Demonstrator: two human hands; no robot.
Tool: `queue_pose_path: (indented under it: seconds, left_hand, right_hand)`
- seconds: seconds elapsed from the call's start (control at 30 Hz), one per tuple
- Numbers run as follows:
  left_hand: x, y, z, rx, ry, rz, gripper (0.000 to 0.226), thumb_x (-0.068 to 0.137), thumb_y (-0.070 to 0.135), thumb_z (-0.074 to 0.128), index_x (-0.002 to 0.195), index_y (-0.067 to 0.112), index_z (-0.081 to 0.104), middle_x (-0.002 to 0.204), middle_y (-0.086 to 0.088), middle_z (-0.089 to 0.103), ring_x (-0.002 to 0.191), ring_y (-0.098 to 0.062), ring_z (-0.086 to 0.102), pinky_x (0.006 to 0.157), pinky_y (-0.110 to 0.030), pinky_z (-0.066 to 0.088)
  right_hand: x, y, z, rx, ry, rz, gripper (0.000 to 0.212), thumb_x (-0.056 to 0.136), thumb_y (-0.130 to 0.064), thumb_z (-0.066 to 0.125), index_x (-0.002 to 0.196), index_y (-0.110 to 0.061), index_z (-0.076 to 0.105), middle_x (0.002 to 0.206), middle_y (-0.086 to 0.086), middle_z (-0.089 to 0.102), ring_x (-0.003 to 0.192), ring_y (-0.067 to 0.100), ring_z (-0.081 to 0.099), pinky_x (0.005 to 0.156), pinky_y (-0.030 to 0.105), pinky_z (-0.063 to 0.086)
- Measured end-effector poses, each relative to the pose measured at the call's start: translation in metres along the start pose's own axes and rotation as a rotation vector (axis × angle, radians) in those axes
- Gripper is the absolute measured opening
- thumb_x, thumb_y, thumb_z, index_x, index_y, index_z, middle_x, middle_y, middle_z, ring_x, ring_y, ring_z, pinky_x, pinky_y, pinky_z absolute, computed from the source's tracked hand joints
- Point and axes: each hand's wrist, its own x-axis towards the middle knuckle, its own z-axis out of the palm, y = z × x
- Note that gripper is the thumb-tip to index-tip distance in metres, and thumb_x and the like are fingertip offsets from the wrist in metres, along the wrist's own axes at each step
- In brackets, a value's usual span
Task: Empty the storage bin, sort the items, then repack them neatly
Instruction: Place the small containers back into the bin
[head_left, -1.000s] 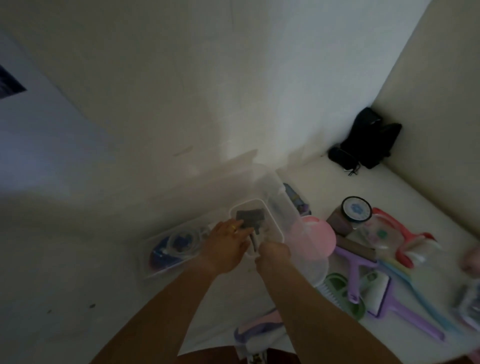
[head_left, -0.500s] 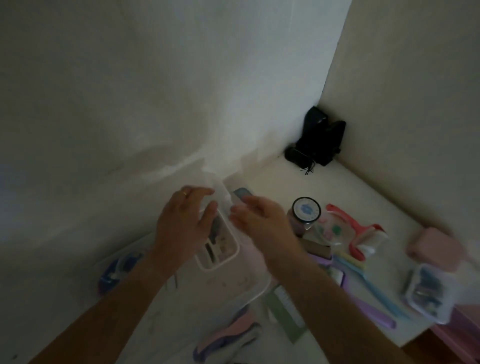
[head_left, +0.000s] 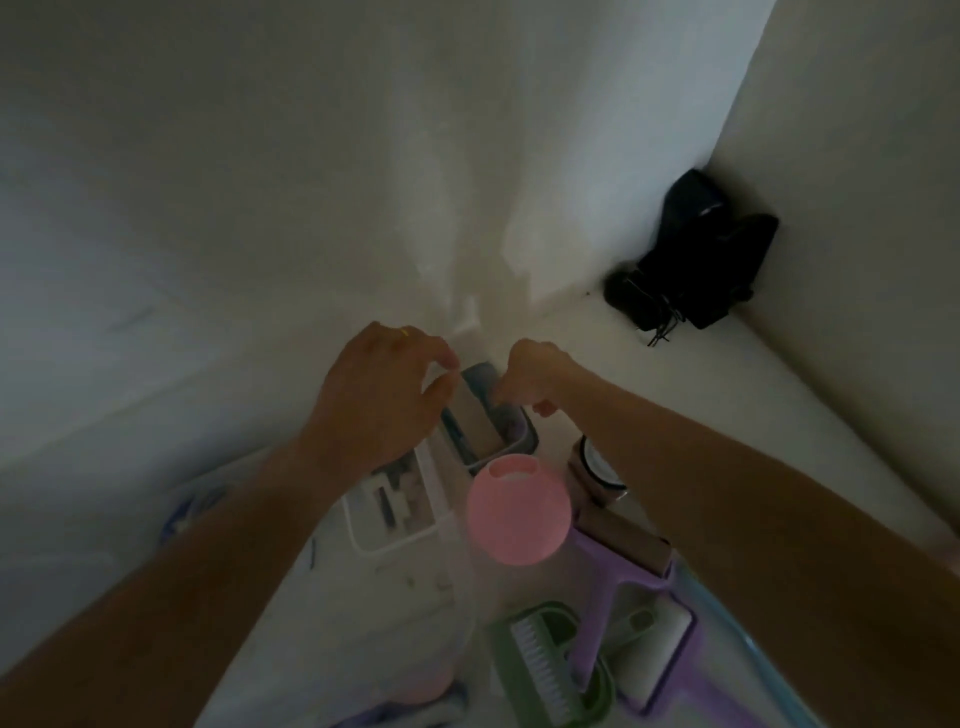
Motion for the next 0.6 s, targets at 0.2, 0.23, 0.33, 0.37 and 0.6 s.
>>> queue_pose_path:
  seconds: [0.2, 0.23, 0.33, 0.37, 0.6]
  left_hand:
    - [0.012, 0.001, 0.008, 0.087, -0.095, -0.081, 0.025, 0.094, 0.03, 0.06, 0.116, 0.022, 0.066, 0.112, -0.007, 0.071, 0.105, -0.027, 0.064, 0.117, -0.033, 0.022]
    - [0.016, 0.003, 0.008, 0.103, -0.108, -0.087, 0.026, 0.094, 0.031, 0.058, 0.118, 0.024, 0.065, 0.114, -0.006, 0.07, 0.106, -0.026, 0.064, 0.118, -0.033, 0.021]
    - [0.028, 0.015, 0.008, 0.126, -0.156, -0.117, 0.029, 0.094, 0.033, 0.055, 0.123, 0.029, 0.061, 0.12, -0.001, 0.067, 0.111, -0.025, 0.059, 0.105, -0.034, 0.038]
    - [0.034, 0.021, 0.009, 0.128, -0.182, -0.126, 0.031, 0.094, 0.033, 0.054, 0.124, 0.03, 0.059, 0.122, 0.001, 0.065, 0.112, -0.024, 0.058, 0.099, -0.035, 0.043]
    - [0.09, 0.036, 0.07, 0.103, -0.54, -0.331, 0.044, 0.091, 0.04, 0.056, 0.126, 0.013, 0.055, 0.128, -0.014, 0.059, 0.117, -0.035, 0.055, 0.094, -0.037, 0.046]
  right_hand:
    - [0.021, 0.011, 0.011, -0.134, 0.077, -0.122, 0.018, 0.084, -0.007, 0.065, 0.081, -0.006, 0.047, 0.106, 0.017, 0.061, 0.093, 0.034, 0.062, 0.068, 0.031, 0.045]
    - [0.022, 0.015, 0.006, -0.154, 0.093, -0.128, 0.019, 0.083, -0.008, 0.067, 0.081, -0.006, 0.048, 0.106, 0.016, 0.06, 0.095, 0.034, 0.062, 0.069, 0.031, 0.045]
    - [0.026, 0.039, -0.014, -0.182, 0.143, -0.098, 0.026, 0.081, -0.006, 0.063, 0.068, -0.011, 0.042, 0.087, 0.01, 0.058, 0.08, 0.028, 0.059, 0.064, 0.028, 0.044]
    - [0.028, 0.051, -0.022, -0.195, 0.152, -0.073, 0.026, 0.079, -0.004, 0.063, 0.066, -0.012, 0.041, 0.077, 0.008, 0.054, 0.074, 0.026, 0.056, 0.06, 0.026, 0.044]
    - [0.039, 0.13, -0.064, -0.141, 0.138, 0.096, 0.019, 0.071, 0.002, 0.067, 0.06, -0.006, 0.053, 0.066, 0.01, 0.057, 0.064, 0.024, 0.06, 0.052, 0.023, 0.045]
